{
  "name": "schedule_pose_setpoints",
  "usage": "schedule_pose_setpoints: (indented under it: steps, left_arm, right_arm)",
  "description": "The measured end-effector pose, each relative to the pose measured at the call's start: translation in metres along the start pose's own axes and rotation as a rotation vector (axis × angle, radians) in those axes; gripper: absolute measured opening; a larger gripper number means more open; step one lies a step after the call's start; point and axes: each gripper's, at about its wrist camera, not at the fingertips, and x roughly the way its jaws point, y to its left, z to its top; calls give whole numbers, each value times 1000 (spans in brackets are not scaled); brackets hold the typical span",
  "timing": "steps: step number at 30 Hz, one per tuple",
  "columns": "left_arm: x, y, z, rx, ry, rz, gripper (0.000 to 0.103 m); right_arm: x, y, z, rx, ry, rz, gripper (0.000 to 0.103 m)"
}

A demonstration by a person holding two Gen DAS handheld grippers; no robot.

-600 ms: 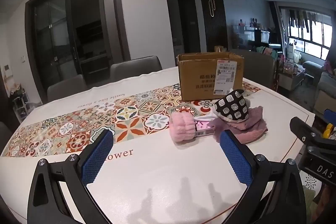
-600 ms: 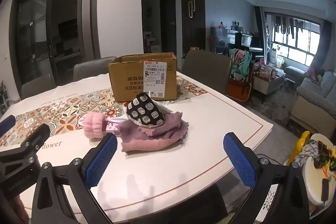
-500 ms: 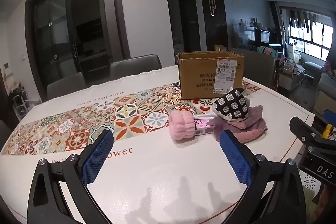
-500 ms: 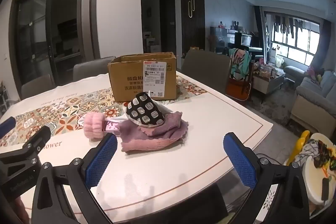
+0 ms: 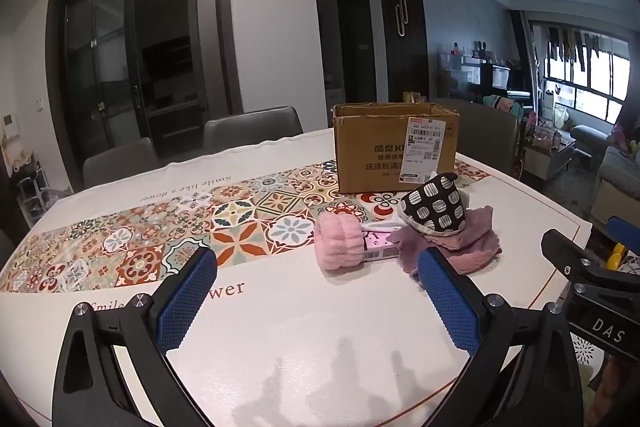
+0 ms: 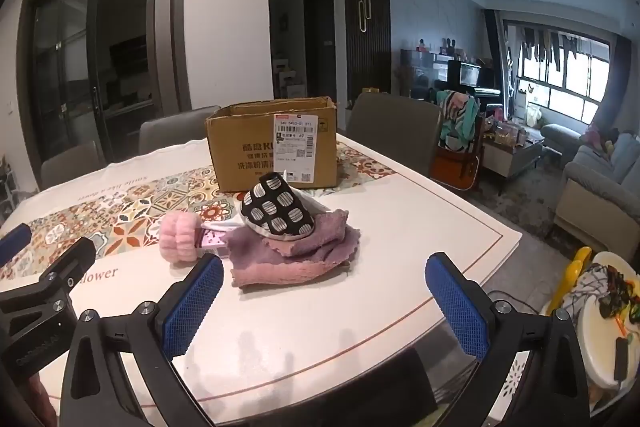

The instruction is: Organize soft objects

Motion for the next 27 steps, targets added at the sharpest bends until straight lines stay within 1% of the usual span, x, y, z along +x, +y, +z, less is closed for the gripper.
schedule_pose_setpoints:
  steps: [27]
  left_arm:
    - [-1,0,1,1,-5,-1,103]
  right_arm:
    - [1,0,-1,1,1,-1,103]
